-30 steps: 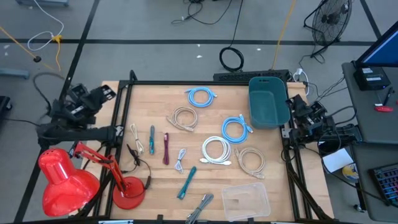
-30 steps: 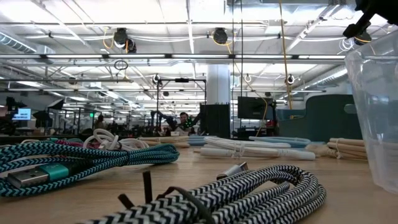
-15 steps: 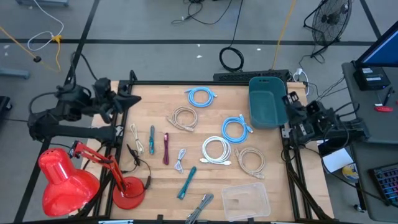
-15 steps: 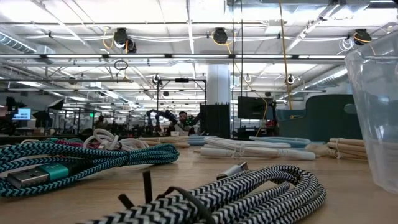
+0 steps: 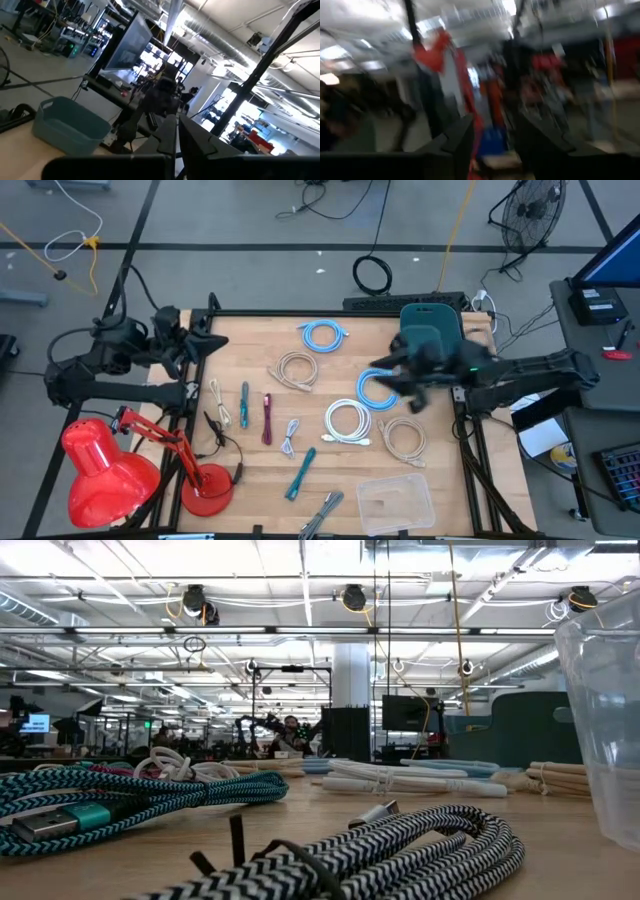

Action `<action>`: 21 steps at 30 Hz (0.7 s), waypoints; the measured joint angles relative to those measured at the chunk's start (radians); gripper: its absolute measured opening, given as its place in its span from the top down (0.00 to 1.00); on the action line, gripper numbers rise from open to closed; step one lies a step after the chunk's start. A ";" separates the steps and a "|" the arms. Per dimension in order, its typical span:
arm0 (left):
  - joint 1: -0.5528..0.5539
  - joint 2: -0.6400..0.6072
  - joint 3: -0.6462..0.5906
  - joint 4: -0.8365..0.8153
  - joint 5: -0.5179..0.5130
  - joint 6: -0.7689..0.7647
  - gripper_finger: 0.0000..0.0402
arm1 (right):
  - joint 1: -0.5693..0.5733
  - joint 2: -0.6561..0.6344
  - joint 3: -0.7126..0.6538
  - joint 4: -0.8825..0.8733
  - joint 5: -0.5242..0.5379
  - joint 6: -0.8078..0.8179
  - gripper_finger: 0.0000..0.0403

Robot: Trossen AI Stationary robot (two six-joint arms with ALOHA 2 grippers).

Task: Pick & Place USB Port
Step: Put the bottom blue hdmi cable into the blue bin

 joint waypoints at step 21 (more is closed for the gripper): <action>0.000 0.002 0.000 -0.100 -0.003 -0.009 0.95 | -0.047 0.273 0.158 -1.038 0.104 0.070 0.52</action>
